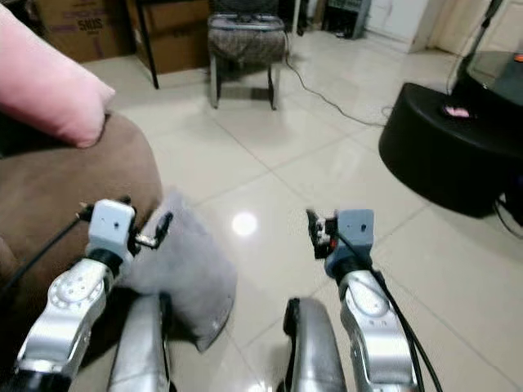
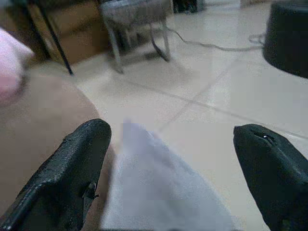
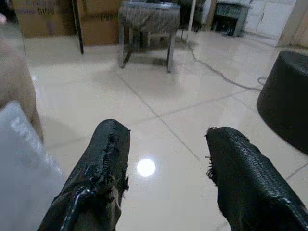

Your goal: Move the pillow to the sofa from floor

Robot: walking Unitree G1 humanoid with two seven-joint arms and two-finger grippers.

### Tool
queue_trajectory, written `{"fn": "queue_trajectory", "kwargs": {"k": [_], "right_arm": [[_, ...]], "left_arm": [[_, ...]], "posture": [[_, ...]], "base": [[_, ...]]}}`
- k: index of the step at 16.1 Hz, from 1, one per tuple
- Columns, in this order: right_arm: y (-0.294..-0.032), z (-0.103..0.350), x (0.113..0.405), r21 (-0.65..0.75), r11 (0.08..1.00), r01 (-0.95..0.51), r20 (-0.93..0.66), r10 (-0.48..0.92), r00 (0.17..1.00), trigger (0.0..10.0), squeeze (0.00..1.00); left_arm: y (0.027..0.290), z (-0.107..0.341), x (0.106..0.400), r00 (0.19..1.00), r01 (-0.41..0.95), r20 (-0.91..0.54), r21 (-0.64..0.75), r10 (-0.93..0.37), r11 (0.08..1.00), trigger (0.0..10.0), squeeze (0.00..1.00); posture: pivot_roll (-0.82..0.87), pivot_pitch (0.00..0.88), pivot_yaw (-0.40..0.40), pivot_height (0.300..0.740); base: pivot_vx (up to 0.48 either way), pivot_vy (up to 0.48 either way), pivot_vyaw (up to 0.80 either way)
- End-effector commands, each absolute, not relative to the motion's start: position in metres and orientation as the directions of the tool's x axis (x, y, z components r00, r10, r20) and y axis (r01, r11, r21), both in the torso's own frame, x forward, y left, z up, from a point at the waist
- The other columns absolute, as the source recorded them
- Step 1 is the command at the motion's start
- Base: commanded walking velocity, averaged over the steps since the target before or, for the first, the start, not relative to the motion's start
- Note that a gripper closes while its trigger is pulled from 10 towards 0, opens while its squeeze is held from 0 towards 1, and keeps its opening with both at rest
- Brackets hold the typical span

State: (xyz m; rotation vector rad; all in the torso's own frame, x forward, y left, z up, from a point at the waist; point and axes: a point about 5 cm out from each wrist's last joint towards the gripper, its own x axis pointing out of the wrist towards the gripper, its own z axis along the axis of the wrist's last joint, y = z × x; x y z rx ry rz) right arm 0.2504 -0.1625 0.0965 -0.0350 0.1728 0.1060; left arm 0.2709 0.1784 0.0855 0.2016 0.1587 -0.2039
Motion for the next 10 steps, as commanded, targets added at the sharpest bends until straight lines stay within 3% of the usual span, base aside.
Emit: {"fn": "queue_trajectory", "kwargs": {"k": [1, 7, 9, 10], "right_arm": [[-0.161, 0.094, 0.251, -0.038, 0.988, -0.151, -0.208, 0.140, 0.968, 10.0, 0.00], [-0.164, 0.106, 0.269, -0.138, 0.943, -0.302, -0.240, 0.264, 0.934, 10.0, 0.00], [-0.156, 0.107, 0.270, -0.127, 0.900, -0.417, -0.277, 0.371, 0.886, 10.0, 0.00], [-0.151, 0.107, 0.269, -0.108, 0.871, -0.479, -0.296, 0.432, 0.852, 10.0, 0.00]], "left_arm": [[0.183, 0.075, 0.274, 0.956, 0.215, -0.228, 0.115, -0.185, 0.970, 10.0, 1.00], [0.209, 0.029, 0.287, 0.907, 0.104, -0.420, 0.136, -0.038, 0.985, 10.0, 1.00], [0.216, 0.024, 0.291, 0.890, 0.075, -0.455, 0.141, -0.003, 0.987, 10.0, 0.68], [0.222, 0.023, 0.293, 0.884, 0.065, -0.467, 0.161, 0.018, 0.985, 10.0, 0.31]], "posture": [[0.03, 0.000, -0.054, 0.464], [-0.01, 0.000, -0.110, 0.464], [-0.02, 0.000, -0.114, 0.464], [-0.03, 0.000, -0.110, 0.464]], "base": [[0.000, 0.000, 0.00], [0.000, 0.000, 0.00], [0.000, 0.000, 0.00], [0.000, 0.000, 0.00]]}}
